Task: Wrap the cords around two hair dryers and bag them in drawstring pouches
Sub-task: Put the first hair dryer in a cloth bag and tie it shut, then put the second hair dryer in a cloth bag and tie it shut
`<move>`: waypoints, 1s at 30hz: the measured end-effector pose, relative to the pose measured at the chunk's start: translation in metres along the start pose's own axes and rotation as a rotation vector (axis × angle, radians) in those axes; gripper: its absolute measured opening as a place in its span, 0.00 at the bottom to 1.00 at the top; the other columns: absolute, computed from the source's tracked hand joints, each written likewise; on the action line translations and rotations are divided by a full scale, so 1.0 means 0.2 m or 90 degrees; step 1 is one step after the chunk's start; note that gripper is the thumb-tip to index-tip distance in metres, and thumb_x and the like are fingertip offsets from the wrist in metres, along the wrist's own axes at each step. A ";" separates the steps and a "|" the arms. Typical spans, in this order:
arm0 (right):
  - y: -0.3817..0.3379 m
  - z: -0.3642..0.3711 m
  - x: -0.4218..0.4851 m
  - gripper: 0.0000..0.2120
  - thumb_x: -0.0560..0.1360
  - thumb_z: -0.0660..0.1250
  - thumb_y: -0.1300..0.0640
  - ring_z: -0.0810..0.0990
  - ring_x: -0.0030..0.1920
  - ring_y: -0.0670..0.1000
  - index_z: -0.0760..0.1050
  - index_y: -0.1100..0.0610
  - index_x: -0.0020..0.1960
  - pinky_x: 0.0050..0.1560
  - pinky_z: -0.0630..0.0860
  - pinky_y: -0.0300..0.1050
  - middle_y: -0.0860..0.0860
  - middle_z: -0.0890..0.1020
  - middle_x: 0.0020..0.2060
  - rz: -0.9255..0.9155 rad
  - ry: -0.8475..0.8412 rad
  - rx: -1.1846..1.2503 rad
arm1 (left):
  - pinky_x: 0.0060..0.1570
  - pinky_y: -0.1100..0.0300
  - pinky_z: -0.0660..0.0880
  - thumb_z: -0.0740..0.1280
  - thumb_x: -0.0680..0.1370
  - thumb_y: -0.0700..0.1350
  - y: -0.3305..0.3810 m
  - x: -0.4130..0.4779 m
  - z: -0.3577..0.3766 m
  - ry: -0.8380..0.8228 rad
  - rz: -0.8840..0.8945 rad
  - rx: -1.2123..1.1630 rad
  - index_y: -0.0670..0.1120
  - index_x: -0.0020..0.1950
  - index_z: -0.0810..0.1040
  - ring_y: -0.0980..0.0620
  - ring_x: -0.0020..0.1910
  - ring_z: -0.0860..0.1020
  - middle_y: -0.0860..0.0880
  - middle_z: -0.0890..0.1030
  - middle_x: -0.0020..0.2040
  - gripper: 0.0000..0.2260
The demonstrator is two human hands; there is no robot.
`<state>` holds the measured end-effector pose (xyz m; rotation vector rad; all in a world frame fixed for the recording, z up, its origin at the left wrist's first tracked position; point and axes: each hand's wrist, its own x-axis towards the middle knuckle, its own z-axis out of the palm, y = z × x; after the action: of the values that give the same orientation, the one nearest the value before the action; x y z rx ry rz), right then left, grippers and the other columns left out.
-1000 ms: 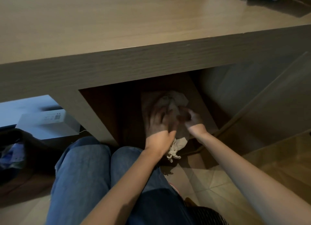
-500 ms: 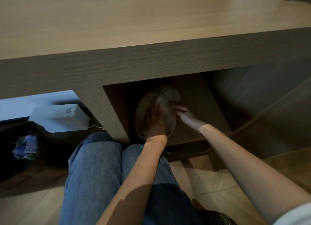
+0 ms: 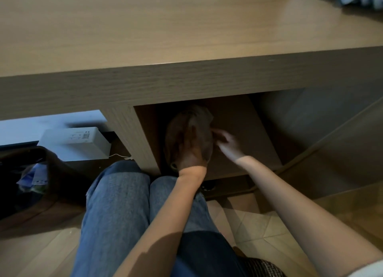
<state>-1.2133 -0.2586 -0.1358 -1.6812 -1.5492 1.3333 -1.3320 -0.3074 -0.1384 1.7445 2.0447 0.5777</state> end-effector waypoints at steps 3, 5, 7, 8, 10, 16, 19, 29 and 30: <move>-0.05 -0.10 -0.14 0.19 0.80 0.57 0.65 0.70 0.67 0.55 0.68 0.55 0.69 0.59 0.66 0.41 0.55 0.73 0.66 -0.037 0.015 -0.091 | 0.72 0.49 0.54 0.57 0.82 0.48 0.07 -0.07 -0.09 -0.043 0.034 0.106 0.46 0.78 0.47 0.42 0.75 0.57 0.42 0.52 0.78 0.28; -0.09 -0.18 -0.27 0.19 0.80 0.58 0.64 0.72 0.65 0.52 0.68 0.51 0.69 0.59 0.67 0.40 0.52 0.73 0.66 -0.069 0.010 -0.141 | 0.66 0.53 0.62 0.56 0.81 0.46 0.11 -0.15 -0.17 -0.023 0.051 0.135 0.46 0.76 0.56 0.43 0.68 0.66 0.42 0.65 0.73 0.24; -0.13 -0.24 -0.40 0.19 0.80 0.59 0.61 0.75 0.58 0.46 0.68 0.48 0.68 0.54 0.69 0.33 0.49 0.76 0.63 -0.117 0.027 -0.179 | 0.63 0.52 0.66 0.58 0.80 0.45 0.15 -0.24 -0.27 0.008 0.080 0.133 0.45 0.75 0.61 0.42 0.64 0.70 0.42 0.71 0.67 0.23; -0.16 -0.26 -0.47 0.18 0.80 0.59 0.60 0.76 0.53 0.42 0.69 0.48 0.68 0.49 0.69 0.29 0.47 0.77 0.61 -0.144 0.043 -0.201 | 0.63 0.50 0.67 0.58 0.80 0.45 0.18 -0.28 -0.32 0.016 0.094 0.134 0.45 0.74 0.62 0.42 0.64 0.71 0.41 0.73 0.66 0.22; -0.22 -0.30 -0.60 0.16 0.80 0.60 0.58 0.75 0.52 0.37 0.71 0.47 0.67 0.45 0.69 0.24 0.44 0.78 0.57 -0.197 0.068 -0.220 | 0.58 0.49 0.71 0.58 0.81 0.46 0.22 -0.36 -0.40 0.056 0.144 0.131 0.44 0.71 0.67 0.41 0.59 0.75 0.41 0.78 0.59 0.19; -0.45 -0.38 -0.93 0.13 0.80 0.61 0.57 0.78 0.51 0.36 0.74 0.46 0.62 0.51 0.70 0.23 0.39 0.80 0.47 -0.319 0.122 -0.183 | 0.52 0.56 0.74 0.61 0.80 0.45 0.33 -0.59 -0.69 0.146 0.291 -0.014 0.50 0.71 0.69 0.50 0.59 0.76 0.50 0.77 0.62 0.19; -0.60 -0.42 -1.05 0.12 0.80 0.62 0.58 0.79 0.49 0.39 0.75 0.48 0.61 0.50 0.73 0.27 0.40 0.81 0.46 -0.381 0.149 -0.163 | 0.51 0.58 0.75 0.62 0.80 0.45 0.38 -0.65 -0.86 0.192 0.333 -0.033 0.51 0.69 0.71 0.53 0.58 0.76 0.52 0.78 0.61 0.17; -1.08 -0.52 -1.07 0.13 0.79 0.62 0.60 0.77 0.46 0.42 0.75 0.51 0.62 0.45 0.73 0.28 0.43 0.80 0.48 -0.481 0.253 -0.175 | 0.47 0.63 0.72 0.62 0.79 0.44 0.52 -0.52 -1.39 0.292 0.386 -0.077 0.52 0.67 0.72 0.56 0.54 0.77 0.55 0.78 0.60 0.16; -1.11 -0.54 -1.04 0.14 0.79 0.62 0.60 0.77 0.46 0.42 0.74 0.51 0.63 0.45 0.73 0.29 0.43 0.80 0.49 -0.484 0.265 -0.194 | 0.47 0.61 0.74 0.62 0.79 0.44 0.53 -0.48 -1.42 0.292 0.391 -0.075 0.53 0.68 0.72 0.55 0.55 0.77 0.54 0.78 0.60 0.17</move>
<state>-1.1955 -0.3752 0.1652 -1.1968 -1.8959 0.3538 -1.3836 -0.4044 0.1607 2.3283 1.6457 1.3601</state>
